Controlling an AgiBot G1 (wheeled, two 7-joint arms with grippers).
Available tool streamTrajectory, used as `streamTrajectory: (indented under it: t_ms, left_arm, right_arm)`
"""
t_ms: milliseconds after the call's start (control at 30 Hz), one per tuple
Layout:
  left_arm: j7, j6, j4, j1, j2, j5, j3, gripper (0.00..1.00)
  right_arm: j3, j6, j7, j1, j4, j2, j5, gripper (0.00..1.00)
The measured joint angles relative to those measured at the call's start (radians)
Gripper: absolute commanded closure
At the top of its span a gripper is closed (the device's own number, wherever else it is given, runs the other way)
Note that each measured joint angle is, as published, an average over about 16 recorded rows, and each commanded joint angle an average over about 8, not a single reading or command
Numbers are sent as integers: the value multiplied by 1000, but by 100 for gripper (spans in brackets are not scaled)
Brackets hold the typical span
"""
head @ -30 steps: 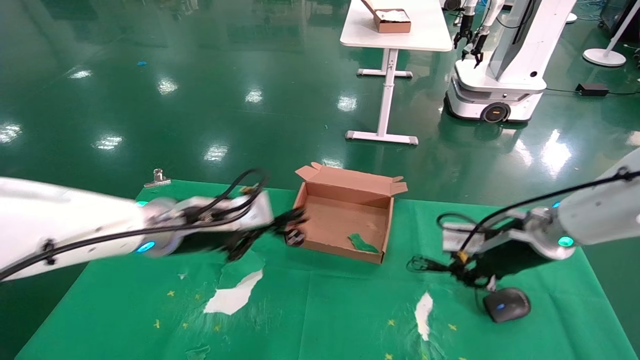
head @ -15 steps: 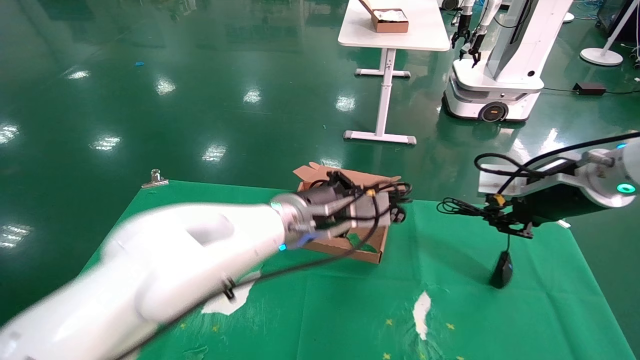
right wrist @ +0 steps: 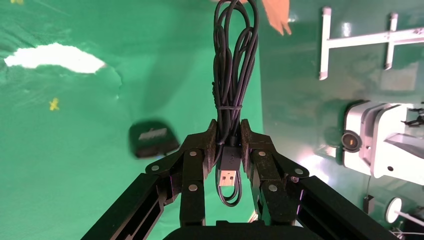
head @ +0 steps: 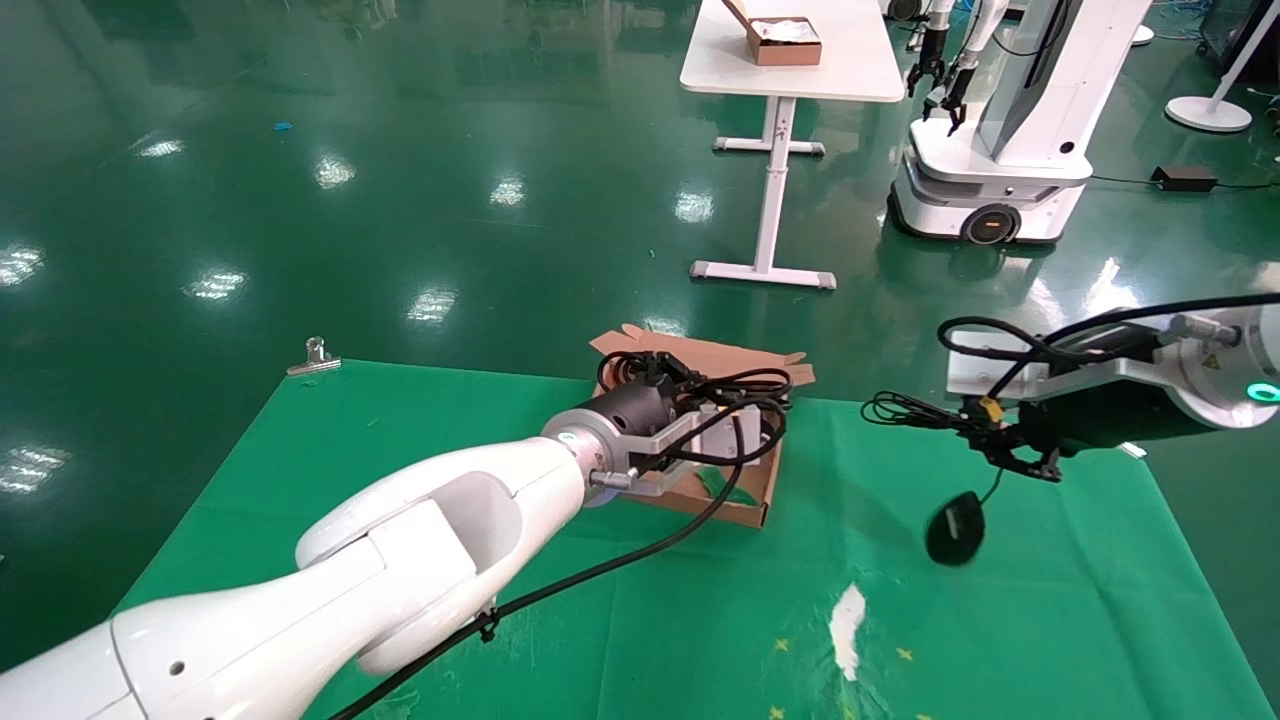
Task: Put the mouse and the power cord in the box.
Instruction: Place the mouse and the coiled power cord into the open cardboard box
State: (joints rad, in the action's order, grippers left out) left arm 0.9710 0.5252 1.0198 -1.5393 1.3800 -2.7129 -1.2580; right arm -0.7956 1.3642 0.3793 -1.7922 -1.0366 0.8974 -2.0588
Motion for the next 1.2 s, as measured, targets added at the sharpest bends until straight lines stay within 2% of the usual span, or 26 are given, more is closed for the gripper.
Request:
streamTrajectory:
  t_ms: [300,600,1000,1200]
  left_arm:
    - [158,6,-22,-45,-4,-22,-103,0]
    - [293,64,-72,-96,-49,-17,-110,0]
    - [399,143,-63,-152,-196,35,-46,0]
    - [417,164,-33,-158,-227,38,-35,0]
  right_arm:
    - [2,2,19,-27,-50,30,-4,100]
    - [1,-23,-31,-68,-15,100,6,100]
    - [2,-104,-172,-87,172,233,54,100]
    - [-2,-167,-276,-98,311,334,77,100]
